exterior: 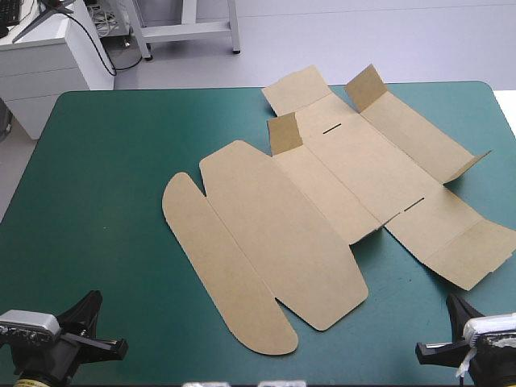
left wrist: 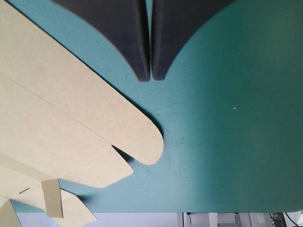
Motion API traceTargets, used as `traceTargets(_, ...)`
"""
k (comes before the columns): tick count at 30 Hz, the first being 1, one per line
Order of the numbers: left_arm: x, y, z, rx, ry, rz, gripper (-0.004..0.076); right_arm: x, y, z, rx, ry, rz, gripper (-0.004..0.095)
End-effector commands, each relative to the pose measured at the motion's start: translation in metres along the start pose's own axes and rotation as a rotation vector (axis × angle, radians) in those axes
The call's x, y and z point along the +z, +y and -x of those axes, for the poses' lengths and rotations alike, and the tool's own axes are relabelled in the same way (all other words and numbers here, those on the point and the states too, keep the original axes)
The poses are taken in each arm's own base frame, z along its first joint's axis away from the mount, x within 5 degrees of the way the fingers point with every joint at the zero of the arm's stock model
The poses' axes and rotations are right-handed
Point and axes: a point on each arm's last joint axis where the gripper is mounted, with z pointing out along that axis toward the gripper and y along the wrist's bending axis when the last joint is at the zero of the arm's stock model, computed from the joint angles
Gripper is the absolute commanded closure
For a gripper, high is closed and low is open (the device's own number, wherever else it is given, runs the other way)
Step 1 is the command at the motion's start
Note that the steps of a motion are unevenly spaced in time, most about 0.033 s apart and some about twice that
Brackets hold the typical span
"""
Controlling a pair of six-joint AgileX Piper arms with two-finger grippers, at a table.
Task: Fold the box
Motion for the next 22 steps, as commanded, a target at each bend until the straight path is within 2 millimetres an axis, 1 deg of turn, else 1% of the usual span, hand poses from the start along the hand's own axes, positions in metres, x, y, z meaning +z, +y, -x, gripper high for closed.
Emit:
traceTargets(1,-0.0036,-0.0009,0.0151,-0.008,-0.085,-0.004,0.0732,-0.0099,0.0001,0.0126,-0.006,-0.129,-0.012,0.0912)
traceTargets(16,-0.0036,-0.0009,0.0151,-0.008,-0.085,-0.004,0.0732,-0.0099,0.0001,0.0126,-0.006,-0.129,-0.012,0.0911)
traceTargets(19,-0.0036,-0.0009,0.0151,-0.008,-0.085,-0.004,0.0732,-0.0099,0.0001,0.0126,-0.006,-0.129,-0.012,0.0864)
traceTargets(22,-0.0036,-0.0009,0.0151,-0.008,-0.085,-0.004,0.0732,-0.0099,0.0001,0.0126,-0.006,-0.129,-0.012,0.0733)
